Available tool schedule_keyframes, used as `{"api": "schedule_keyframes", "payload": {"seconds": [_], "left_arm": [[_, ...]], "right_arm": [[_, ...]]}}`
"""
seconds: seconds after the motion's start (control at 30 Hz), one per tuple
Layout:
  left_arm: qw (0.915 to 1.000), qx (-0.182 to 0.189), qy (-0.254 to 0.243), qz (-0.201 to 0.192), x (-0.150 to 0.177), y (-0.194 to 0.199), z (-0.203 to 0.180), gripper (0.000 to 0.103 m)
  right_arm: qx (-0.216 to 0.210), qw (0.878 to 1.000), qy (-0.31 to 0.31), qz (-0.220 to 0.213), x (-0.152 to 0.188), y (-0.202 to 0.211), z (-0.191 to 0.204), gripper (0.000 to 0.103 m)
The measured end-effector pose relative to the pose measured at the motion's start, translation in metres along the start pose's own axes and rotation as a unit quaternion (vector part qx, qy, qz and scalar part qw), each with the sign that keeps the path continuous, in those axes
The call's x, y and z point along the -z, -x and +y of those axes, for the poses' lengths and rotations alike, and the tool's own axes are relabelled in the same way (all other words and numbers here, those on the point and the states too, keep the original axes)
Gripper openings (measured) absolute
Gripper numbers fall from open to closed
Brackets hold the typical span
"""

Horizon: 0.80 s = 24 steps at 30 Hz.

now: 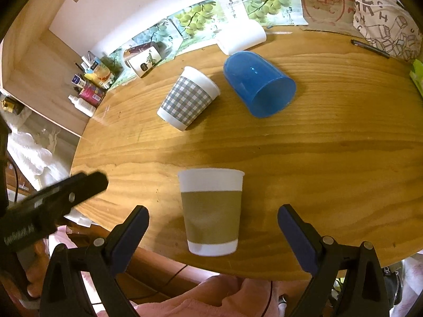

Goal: Flip cup upright
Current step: 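Grasp the upright brown-sleeved cup with the right tool while the left tool releases it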

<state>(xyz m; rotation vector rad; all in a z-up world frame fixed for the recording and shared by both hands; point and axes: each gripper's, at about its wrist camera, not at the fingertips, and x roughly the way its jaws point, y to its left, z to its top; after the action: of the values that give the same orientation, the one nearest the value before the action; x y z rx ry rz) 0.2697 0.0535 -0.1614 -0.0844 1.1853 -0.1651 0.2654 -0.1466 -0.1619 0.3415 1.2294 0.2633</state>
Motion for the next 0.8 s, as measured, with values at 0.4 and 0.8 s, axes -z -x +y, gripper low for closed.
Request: {"api": "schedule_keyframes", "payload": {"seconds": [0.4, 0.8], "left_arm": [[0.9997, -0.010, 0.012, 0.018, 0.016, -0.006, 0.020, 0.076], [0.9987, 0.031, -0.028, 0.029, 0.017, -0.012, 0.003, 0.076]], "right_arm": [[-0.001, 0.999, -0.019, 0.038, -0.015, -0.038, 0.003, 0.098], [0.002, 0.997, -0.038, 0.073, -0.024, -0.062, -0.008, 0.092]]}}
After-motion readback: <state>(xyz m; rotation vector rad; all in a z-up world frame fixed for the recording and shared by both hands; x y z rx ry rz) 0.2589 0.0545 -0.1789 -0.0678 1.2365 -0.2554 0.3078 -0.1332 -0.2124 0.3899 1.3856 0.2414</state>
